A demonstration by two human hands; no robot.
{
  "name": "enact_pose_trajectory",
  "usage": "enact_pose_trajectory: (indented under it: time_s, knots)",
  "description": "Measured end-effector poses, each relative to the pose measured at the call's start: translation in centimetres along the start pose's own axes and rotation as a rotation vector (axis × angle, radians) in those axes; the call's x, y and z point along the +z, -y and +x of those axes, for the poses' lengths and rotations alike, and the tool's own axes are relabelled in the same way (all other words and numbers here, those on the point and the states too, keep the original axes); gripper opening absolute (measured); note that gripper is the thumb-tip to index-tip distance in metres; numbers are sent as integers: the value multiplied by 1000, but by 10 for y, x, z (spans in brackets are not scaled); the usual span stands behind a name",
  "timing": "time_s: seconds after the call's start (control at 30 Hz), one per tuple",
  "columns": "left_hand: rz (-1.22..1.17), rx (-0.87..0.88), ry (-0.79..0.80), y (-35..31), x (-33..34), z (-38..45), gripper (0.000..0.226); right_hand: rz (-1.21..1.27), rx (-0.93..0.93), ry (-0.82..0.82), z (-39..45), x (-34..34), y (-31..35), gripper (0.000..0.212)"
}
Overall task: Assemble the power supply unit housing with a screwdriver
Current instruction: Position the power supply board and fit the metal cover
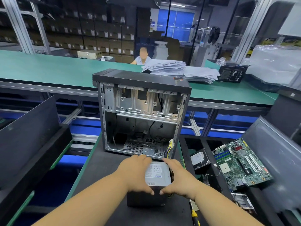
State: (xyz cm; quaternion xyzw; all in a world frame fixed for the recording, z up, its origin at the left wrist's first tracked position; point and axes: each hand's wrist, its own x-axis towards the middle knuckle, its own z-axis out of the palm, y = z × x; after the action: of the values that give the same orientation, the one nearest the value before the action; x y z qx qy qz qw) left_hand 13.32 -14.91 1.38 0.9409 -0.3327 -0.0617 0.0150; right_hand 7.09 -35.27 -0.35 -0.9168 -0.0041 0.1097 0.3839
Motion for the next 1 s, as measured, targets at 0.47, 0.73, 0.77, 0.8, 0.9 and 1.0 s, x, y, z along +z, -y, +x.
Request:
enact_pose_trajectory:
  time_s: [0.47, 0.73, 0.77, 0.8, 0.9, 1.0]
  knots:
    - [-1282, -644, 117, 17, 9, -24, 76, 420, -56, -308, -8, -36, 8, 70]
    - [-1657, -716, 179, 4, 47, -35, 67, 120, 191, -186, -7, -10, -19, 68]
    - [-1668, -731, 181, 2, 51, -36, 68, 135, 243, -172, -9, -4, -24, 68]
    - [-1688, -743, 193, 2, 57, -36, 77, 167, 281, -155, -11, 2, -28, 66]
    - [-1717, -768, 231, 0, 71, -42, 99, 267, 328, -105, -14, 18, -36, 47]
    - [-1731, -770, 260, 0, 85, -48, 98, 245, 347, -94, -17, 29, -41, 41]
